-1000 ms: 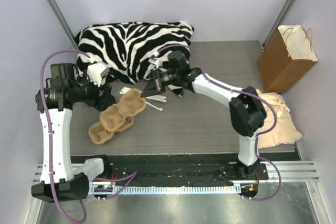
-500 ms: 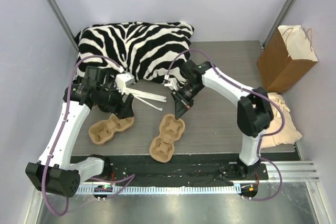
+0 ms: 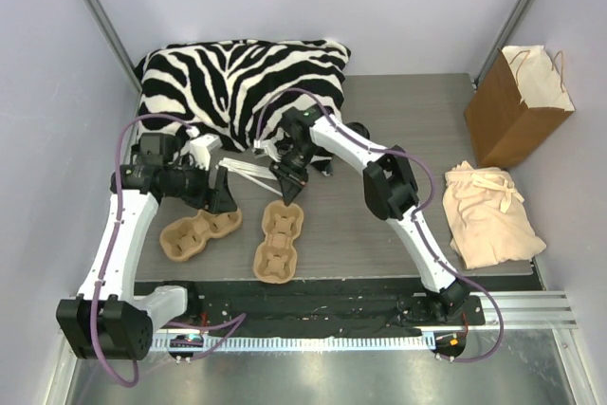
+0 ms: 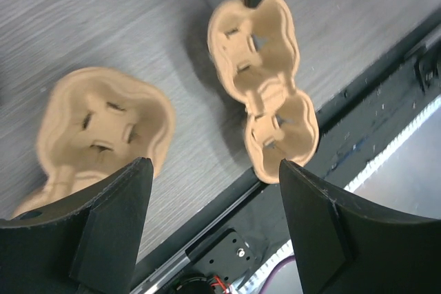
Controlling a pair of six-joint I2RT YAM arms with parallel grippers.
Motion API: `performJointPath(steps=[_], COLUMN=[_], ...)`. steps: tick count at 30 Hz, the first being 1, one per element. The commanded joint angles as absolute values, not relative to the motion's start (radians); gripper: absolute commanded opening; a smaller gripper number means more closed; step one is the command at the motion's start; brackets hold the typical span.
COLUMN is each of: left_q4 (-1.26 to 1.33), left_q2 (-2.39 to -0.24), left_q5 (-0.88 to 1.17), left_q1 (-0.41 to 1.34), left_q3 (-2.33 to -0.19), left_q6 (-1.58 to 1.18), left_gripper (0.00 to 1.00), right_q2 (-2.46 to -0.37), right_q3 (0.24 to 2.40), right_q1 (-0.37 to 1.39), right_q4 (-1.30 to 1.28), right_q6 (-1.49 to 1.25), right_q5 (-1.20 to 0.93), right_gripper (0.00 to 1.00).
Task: Pack the takeout coffee
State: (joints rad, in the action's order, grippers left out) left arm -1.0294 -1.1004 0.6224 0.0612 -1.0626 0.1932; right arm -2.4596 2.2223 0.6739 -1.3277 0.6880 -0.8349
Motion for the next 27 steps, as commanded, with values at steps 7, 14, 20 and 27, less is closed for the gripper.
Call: performJointPath(steps=[7, 14, 20, 27], left_q4=[-1.0, -0.94, -0.877, -0.882], left_q2=[-1.136, -1.209, -1.229, -1.238], left_q5=[0.7, 0.634, 0.643, 0.672], left_q1=[0.005, 0.058, 0.109, 0.121], left_q3=[-1.052, -1.086, -1.088, -1.117], left_q6=[0.271, 0.281, 0.25, 0.245], left_gripper=[0.82, 0.87, 0.87, 0.87], right_q2=[-2.361, -2.021, -1.806, -1.62], right_q3=[2.445, 2.312, 2.306, 2.312], right_q1=[0.603, 0.336, -0.179, -0.472], right_q4=[-1.45, -1.313, -1.292, -1.192], right_q6=[0.546, 0.364, 0.333, 0.365], right_q5=[-0.795, -0.611, -0.615, -0.491], right_gripper=[0.68, 0.89, 0.91, 0.91])
